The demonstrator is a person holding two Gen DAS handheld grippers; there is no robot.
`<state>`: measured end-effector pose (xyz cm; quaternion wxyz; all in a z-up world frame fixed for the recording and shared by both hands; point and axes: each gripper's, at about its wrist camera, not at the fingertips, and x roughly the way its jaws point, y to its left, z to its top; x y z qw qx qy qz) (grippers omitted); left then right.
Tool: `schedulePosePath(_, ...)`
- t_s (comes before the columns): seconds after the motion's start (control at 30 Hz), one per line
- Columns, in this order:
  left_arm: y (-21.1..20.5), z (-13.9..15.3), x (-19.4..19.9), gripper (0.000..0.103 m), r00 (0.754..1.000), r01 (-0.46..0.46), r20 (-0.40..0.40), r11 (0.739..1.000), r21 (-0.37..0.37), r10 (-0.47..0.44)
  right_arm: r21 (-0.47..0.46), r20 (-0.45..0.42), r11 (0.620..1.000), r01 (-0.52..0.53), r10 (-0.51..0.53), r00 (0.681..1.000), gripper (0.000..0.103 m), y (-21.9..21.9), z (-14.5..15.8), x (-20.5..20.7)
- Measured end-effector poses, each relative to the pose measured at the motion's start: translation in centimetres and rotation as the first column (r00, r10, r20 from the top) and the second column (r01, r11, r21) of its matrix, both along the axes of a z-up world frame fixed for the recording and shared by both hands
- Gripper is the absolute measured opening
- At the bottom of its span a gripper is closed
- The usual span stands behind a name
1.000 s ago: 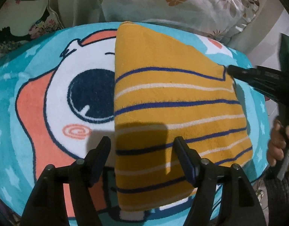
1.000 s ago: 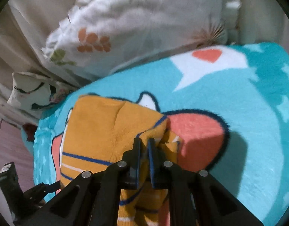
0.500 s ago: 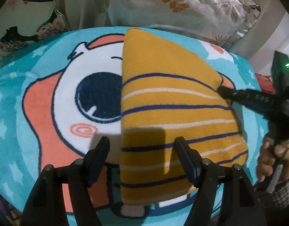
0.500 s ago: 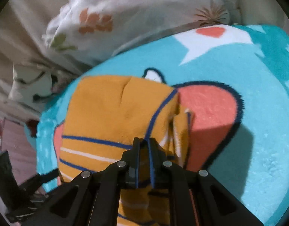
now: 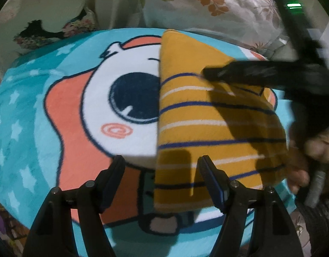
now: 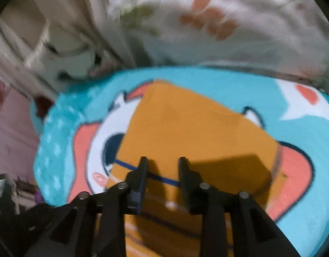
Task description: Fold small clothes
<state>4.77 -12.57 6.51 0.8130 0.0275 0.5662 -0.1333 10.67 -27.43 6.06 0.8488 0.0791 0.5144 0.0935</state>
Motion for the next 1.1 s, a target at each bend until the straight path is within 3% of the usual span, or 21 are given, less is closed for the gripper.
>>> schedulePosePath(0.03,0.4,0.1,-0.2,0.071,1.0,-0.014,-0.002,1.0,0.008,0.014,-0.046,-0.038,0.999,-0.024,0.022,0.999,0.041,0.9,-1.3,0.9)
schedulePosePath(0.13,1.5,0.2,-0.9,0.071,0.998,-0.056,-0.008,0.998,0.034,0.056,-0.115,-0.018,0.991,-0.064,0.063,0.998,0.047,2.1,-1.5,1.1)
schedulePosePath(0.27,2.7,0.1,-1.8,0.071,0.995,-0.099,-0.013,0.993,0.067,0.1,-0.06,0.026,0.996,-0.059,0.06,0.998,0.047,1.6,0.1,0.0)
schedulePosePath(0.37,3.2,-0.3,-2.3,0.071,0.994,-0.104,-0.028,0.992,0.075,0.107,-0.072,0.083,0.997,-0.024,0.03,0.996,0.047,0.9,1.2,-2.4)
schedulePosePath(0.47,3.4,-0.6,-2.5,0.071,0.995,-0.092,-0.03,0.993,0.073,0.094,-0.068,0.106,0.997,0.037,-0.03,0.994,0.047,-0.4,1.7,-5.4)
schedulePosePath(0.67,3.0,-0.7,-3.0,0.071,0.999,-0.032,-0.007,0.999,0.03,0.032,-0.057,0.053,0.989,0.134,-0.131,0.99,0.047,-3.1,-0.2,-10.1)
schedulePosePath(0.9,4.2,-1.4,-4.2,0.071,1.0,0.024,-0.013,1.0,-0.009,-0.024,-0.084,0.056,0.974,0.209,-0.204,0.977,0.052,-2.6,0.4,-14.3)
schedulePosePath(1.1,5.8,-1.5,-6.2,0.071,0.998,0.063,0.004,0.998,0.02,-0.063,-0.104,0.063,0.949,0.298,-0.292,0.954,0.052,-2.0,-0.1,-17.8)
